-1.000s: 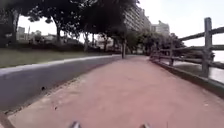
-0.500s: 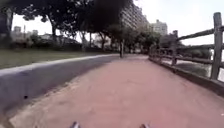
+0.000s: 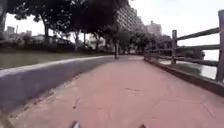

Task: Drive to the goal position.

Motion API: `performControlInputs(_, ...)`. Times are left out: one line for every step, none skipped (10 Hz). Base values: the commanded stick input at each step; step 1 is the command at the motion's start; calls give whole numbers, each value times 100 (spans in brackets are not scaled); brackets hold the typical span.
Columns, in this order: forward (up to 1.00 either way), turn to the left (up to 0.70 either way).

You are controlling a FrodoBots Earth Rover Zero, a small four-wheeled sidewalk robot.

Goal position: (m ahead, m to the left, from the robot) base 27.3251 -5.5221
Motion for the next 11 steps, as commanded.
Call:
performControlInputs(70, 0)
performControlInputs(70, 0)
performControlInputs(70, 0)
performControlInputs(70, -3)
performControlInputs(70, -14)
performControlInputs(70, -33)
performControlInputs(70, -33)
performControlInputs(70, -33)
performControlInputs(70, -30)
performControlInputs(70, -16)
performControlInputs(70, 0)
